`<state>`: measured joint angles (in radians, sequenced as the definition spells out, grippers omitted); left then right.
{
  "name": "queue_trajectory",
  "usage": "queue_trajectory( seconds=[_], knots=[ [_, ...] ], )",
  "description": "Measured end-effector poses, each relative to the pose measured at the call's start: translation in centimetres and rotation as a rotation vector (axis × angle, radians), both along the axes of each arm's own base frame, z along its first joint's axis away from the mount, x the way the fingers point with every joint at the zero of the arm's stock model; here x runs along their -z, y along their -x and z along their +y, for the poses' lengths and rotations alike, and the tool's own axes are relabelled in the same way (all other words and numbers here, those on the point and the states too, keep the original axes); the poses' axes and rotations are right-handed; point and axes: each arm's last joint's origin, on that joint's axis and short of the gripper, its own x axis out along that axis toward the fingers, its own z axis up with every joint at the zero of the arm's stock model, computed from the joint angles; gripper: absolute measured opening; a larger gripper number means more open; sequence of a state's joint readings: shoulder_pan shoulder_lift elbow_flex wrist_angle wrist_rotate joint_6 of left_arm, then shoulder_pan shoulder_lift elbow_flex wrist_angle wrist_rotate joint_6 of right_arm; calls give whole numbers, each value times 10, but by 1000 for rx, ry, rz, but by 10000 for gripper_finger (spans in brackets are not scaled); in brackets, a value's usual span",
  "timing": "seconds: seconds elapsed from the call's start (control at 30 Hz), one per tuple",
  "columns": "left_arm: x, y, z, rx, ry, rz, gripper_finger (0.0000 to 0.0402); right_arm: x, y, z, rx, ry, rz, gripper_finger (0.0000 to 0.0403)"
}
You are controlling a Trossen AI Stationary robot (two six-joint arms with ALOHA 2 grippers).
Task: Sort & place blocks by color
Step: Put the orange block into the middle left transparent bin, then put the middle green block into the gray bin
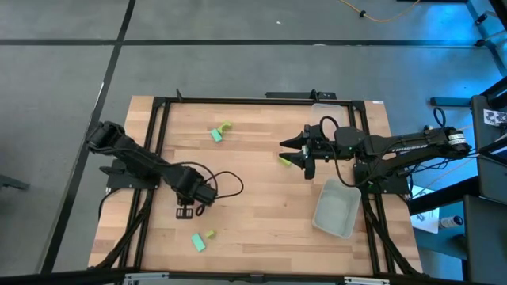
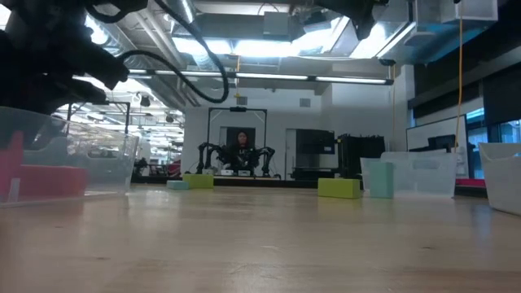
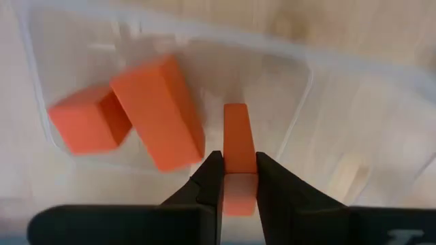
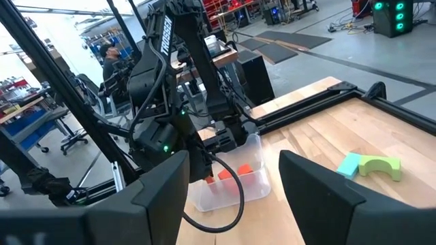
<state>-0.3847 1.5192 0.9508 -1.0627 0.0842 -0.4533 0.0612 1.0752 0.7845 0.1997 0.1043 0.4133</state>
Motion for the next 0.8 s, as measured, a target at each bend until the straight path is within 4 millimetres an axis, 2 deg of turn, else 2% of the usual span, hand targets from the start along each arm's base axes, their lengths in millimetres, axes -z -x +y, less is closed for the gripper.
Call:
queue_trajectory(
  seconds=[0.13, 0.53, 0.63, 0.73, 0.8],
  knots=[
    [0, 0, 0, -5, -1, 0, 72, 0, 0, 0, 0, 0, 0, 231],
    [-5, 4, 2, 4, 58, 32, 166, 0, 0, 0, 0, 0, 2, 231],
    [-17, 11, 9, -17, 84, 41, 181, 0, 0, 0, 0, 0, 2, 231],
    [-43, 19, 17, -21, 83, 9, 186, 0, 0, 0, 0, 0, 2, 231],
    [-66, 23, 23, -25, 76, -75, 187, 0, 0, 0, 0, 0, 1, 231]
  ],
)
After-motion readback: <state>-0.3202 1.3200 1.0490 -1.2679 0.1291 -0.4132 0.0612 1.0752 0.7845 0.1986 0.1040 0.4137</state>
